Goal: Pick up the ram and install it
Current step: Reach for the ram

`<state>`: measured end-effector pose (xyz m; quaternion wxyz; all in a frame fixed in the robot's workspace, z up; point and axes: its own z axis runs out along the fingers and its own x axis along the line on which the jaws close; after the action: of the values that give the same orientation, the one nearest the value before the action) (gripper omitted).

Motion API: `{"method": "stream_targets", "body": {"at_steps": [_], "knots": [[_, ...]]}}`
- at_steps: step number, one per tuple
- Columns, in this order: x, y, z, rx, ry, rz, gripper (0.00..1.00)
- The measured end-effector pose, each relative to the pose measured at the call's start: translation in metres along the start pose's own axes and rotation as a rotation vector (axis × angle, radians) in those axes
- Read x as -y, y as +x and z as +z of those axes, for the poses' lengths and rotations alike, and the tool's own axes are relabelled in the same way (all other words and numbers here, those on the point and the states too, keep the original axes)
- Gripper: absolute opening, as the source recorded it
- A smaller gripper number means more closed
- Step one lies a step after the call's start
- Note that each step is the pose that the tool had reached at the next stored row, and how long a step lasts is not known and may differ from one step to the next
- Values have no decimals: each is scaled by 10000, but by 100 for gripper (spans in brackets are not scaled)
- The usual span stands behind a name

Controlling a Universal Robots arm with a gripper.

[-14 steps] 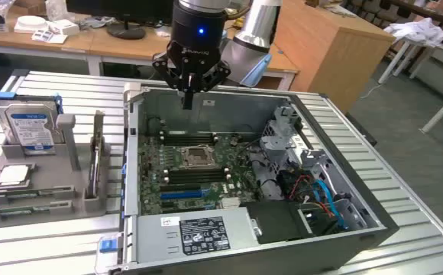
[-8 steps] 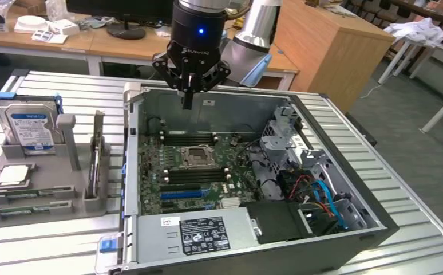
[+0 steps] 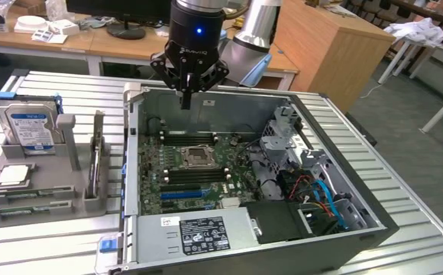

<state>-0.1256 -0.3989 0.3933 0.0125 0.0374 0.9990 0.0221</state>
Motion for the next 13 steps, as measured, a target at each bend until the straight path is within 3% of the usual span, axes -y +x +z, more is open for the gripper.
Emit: {"method": "stream_targets", "body": {"at_steps": [13], "knots": [[11,184,-4,-4,0,1,10]]}}
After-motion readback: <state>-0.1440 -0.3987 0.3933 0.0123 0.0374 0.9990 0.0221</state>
